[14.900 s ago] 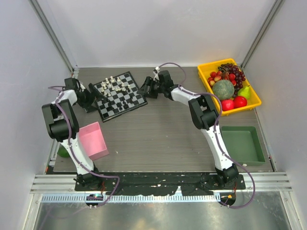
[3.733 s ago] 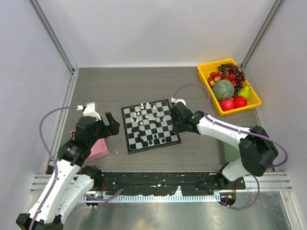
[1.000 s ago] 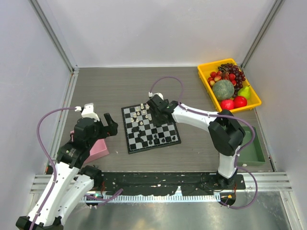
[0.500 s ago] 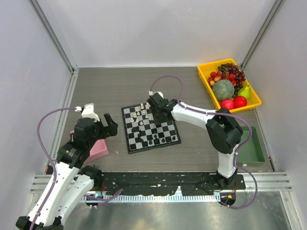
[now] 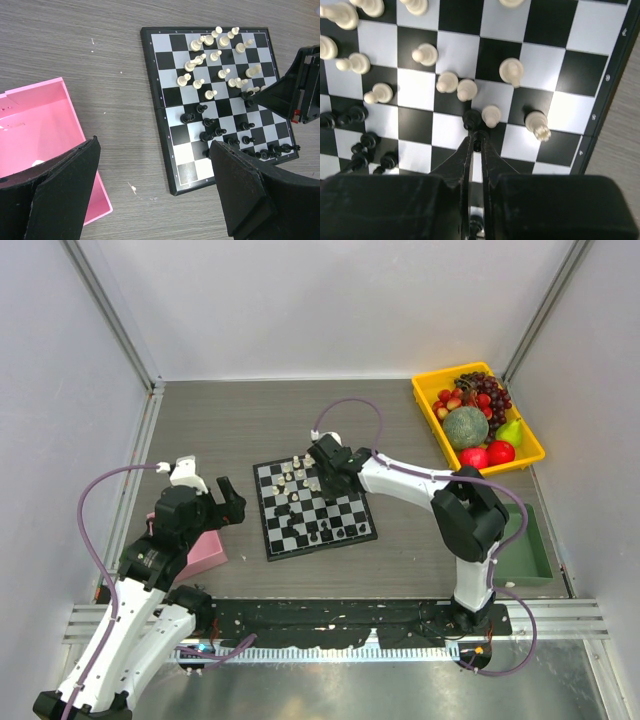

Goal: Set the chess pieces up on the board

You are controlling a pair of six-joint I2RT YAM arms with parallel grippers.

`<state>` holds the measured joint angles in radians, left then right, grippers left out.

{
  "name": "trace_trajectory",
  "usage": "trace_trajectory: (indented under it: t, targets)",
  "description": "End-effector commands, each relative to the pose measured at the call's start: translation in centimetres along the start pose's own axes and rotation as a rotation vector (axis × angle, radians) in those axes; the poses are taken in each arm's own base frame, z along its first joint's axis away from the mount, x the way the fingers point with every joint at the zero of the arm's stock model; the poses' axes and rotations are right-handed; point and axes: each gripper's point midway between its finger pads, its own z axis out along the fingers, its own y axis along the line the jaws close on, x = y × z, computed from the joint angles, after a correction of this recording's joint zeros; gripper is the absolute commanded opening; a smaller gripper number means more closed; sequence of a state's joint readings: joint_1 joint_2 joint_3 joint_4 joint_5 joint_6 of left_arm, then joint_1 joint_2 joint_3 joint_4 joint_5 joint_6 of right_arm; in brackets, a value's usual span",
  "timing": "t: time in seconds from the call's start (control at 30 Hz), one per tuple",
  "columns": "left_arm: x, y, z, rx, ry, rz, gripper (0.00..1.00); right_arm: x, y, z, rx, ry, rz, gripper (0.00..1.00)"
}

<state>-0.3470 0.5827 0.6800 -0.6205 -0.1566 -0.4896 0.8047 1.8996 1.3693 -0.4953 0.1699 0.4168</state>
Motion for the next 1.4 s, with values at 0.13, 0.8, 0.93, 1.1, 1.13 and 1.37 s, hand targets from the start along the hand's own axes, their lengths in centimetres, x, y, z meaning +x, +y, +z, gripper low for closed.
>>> trace_trajectory:
  t: [0.13, 0.8, 0.93, 1.1, 1.13, 1.37]
  targets:
    - [-1.3, -0.5, -0.3, 0.013, -0.036, 0.004, 1.0, -0.5, -1.5, -4.8, -0.002, -0.096, 0.017, 0.07]
    - [-1.4, -0.8, -0.4, 0.027, -0.036, -0.007, 1.0, 3.9, -5.8, -5.1, 0.039, -0.051, 0.063, 0.08]
    - [-1.4, -0.8, -0.3, 0.029, -0.036, -0.011, 1.0, 4.1, -5.6, -4.8, 0.024, -0.042, 0.067, 0.08]
    - [-1.3, -0.8, -0.2, 0.029, -0.032, -0.008, 1.0, 4.3, -5.5, -4.9, 0.016, -0.036, 0.066, 0.08]
    - [-1.4, -0.9, -0.2, 0.029, -0.033, -0.01, 1.0, 4.5, -5.6, -4.9, 0.019, -0.033, 0.064, 0.08]
    - [-1.0, -0.8, 0.0, 0.029, -0.027, -0.009, 1.0, 5.5, -5.7, -4.1, 0.024, 0.002, 0.055, 0.08]
